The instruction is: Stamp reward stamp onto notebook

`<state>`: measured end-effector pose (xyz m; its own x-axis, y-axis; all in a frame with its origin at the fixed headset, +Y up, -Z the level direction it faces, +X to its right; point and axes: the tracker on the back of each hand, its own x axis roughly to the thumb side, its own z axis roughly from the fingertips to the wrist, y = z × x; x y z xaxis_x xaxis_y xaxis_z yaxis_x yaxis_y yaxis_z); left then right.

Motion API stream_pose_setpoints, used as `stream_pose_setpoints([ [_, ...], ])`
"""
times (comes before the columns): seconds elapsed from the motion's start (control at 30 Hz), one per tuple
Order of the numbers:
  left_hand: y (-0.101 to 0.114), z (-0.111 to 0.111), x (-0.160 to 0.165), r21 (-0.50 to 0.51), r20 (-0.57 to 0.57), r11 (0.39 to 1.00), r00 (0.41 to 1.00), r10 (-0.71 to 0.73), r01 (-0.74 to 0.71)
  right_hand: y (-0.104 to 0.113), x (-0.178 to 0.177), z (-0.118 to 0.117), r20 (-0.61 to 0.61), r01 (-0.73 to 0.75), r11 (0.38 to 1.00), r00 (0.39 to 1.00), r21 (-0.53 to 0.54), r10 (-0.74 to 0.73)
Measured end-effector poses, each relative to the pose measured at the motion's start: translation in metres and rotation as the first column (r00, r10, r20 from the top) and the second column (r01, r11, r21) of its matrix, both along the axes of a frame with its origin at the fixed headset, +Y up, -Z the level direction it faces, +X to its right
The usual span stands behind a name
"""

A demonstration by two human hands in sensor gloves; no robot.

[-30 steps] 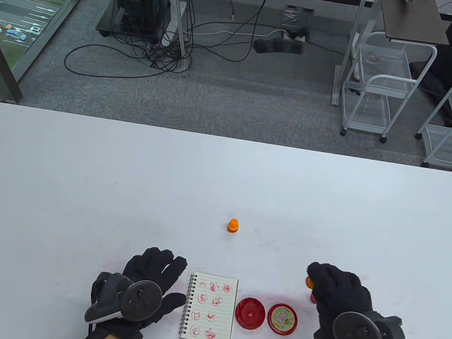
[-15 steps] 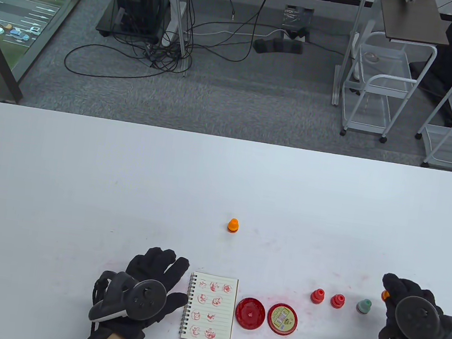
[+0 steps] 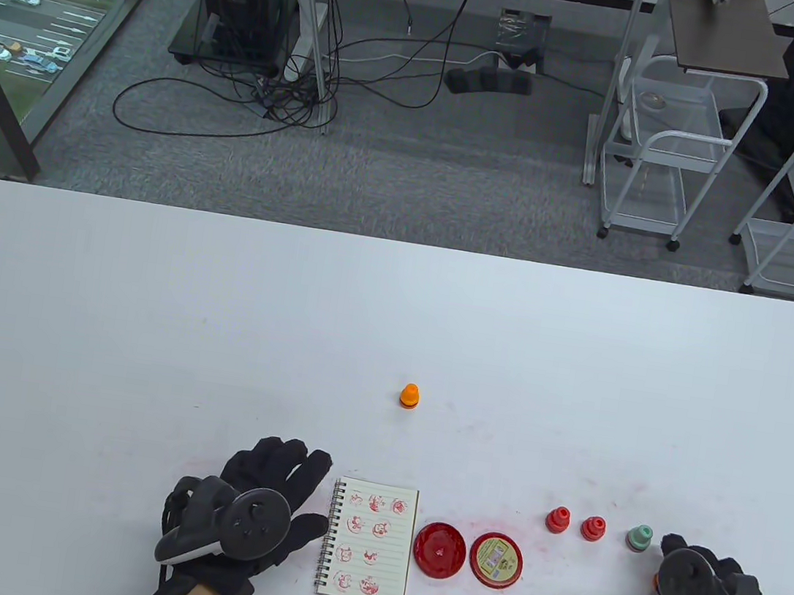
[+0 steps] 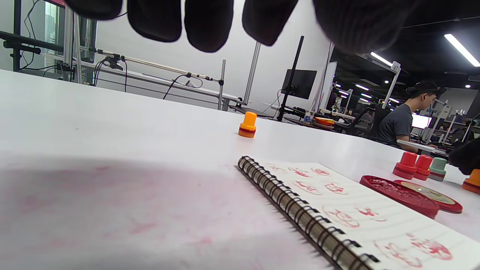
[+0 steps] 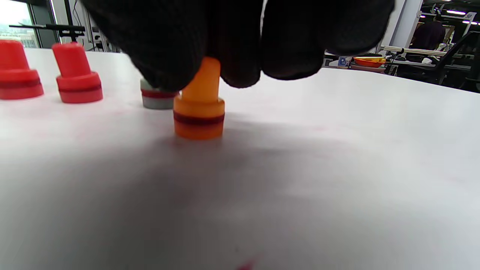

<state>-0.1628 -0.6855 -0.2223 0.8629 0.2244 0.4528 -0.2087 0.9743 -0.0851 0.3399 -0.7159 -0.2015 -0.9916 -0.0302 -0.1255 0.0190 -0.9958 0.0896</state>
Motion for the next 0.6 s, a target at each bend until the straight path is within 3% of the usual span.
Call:
stream_pose_setpoints([
  [0.2,-0.001,-0.001,0.000,-0.037,-0.009,0.999,1.000,-0.006,0.005,0.034,-0.021,-0.010,-0.076,0.022,0.997,0.997,0.069,-0.017],
  [0.43,0.002,0.000,-0.003,-0.024,-0.017,1.000,1.000,0.012,-0.012,0.070,-0.098,-0.050,-0.265,0.000,0.991,0.964,0.132,0.035],
  [0.6,0.001,-0.001,-0.002,-0.037,-0.017,0.999,1.000,0.016,-0.017,0.074,-0.162,-0.084,-0.378,-0.013,0.993,0.924,0.118,0.057],
])
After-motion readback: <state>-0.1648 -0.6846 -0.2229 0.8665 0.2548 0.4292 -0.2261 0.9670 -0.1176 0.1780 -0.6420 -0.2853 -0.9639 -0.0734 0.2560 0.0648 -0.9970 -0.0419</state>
